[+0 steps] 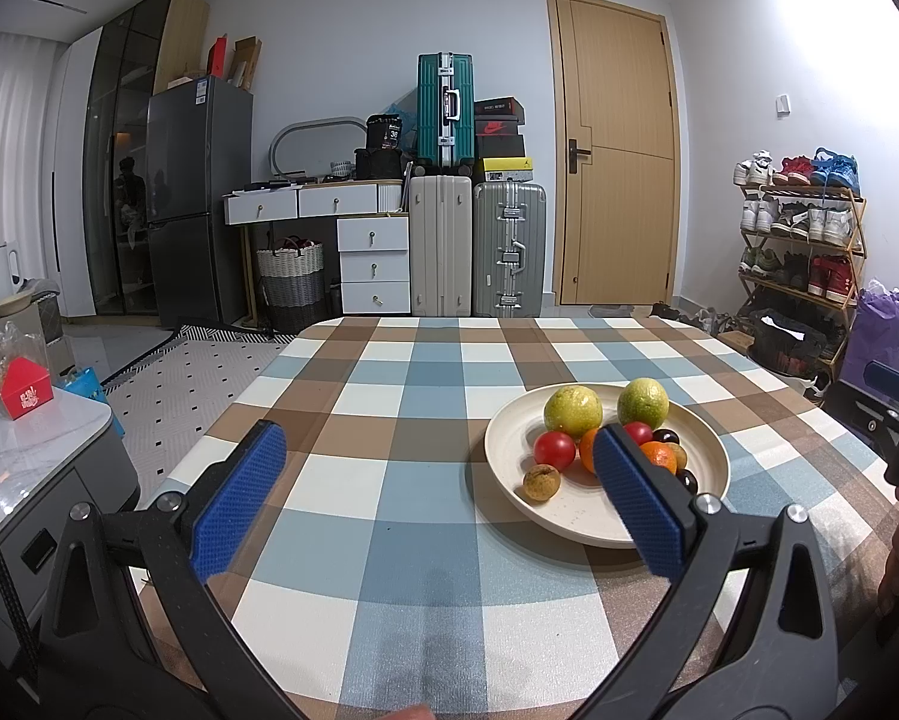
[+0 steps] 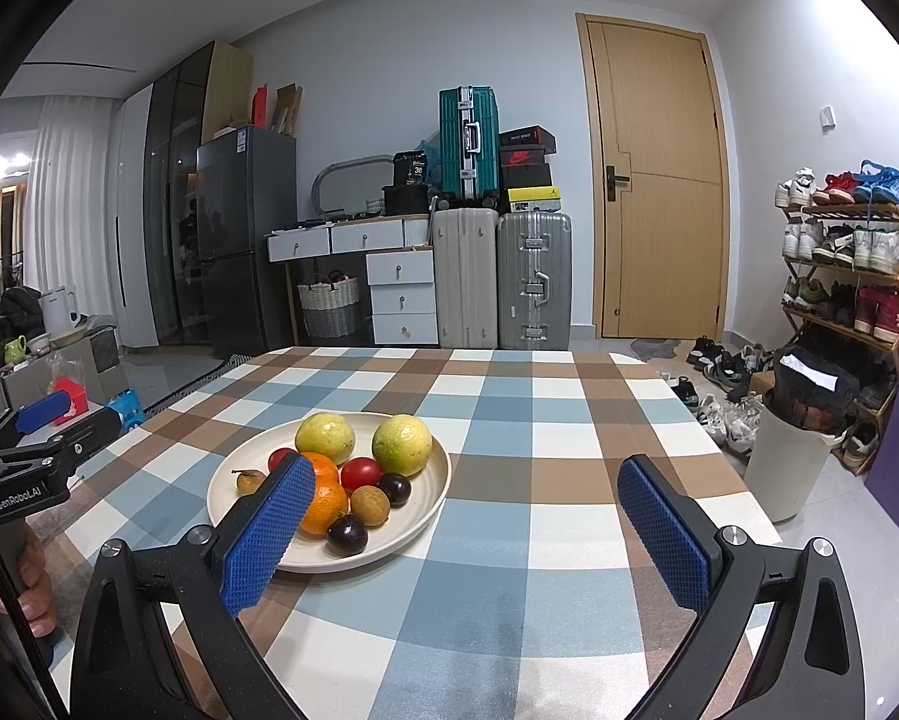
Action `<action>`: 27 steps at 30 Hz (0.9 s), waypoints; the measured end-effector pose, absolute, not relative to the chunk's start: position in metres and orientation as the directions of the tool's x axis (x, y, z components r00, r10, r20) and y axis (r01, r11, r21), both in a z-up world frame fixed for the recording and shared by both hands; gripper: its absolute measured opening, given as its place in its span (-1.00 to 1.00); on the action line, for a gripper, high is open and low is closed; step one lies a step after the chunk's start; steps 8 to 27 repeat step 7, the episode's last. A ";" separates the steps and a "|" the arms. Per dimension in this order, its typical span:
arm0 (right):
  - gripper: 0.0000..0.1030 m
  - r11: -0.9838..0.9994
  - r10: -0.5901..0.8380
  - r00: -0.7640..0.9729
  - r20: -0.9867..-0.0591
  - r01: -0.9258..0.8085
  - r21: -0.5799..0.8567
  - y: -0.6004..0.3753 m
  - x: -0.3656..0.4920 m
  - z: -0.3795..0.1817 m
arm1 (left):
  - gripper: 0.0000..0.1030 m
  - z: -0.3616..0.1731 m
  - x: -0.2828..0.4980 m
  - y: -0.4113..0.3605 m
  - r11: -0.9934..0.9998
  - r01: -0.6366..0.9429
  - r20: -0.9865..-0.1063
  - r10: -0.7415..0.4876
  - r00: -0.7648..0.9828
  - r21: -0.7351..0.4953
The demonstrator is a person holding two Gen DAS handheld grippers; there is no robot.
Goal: Organize fruits
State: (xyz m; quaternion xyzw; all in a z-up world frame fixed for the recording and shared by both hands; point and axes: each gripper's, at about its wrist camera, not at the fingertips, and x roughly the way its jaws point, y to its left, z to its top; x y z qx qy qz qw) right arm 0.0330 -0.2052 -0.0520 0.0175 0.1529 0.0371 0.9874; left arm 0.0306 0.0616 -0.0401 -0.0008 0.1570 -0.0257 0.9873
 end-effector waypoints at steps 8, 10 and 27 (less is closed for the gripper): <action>0.99 0.995 0.083 0.946 -0.312 -0.061 0.079 -0.210 0.036 -0.053 | 0.98 -0.041 0.031 0.061 0.999 0.050 -0.315 -0.051 0.948 -0.012; 0.99 0.995 0.083 0.946 -0.312 -0.061 0.079 -0.210 0.036 -0.053 | 0.98 -0.041 0.031 0.061 0.999 0.050 -0.315 -0.051 0.948 -0.012; 0.99 0.995 0.083 0.946 -0.312 -0.061 0.079 -0.210 0.036 -0.053 | 0.98 -0.041 0.031 0.061 0.999 0.050 -0.315 -0.051 0.948 -0.012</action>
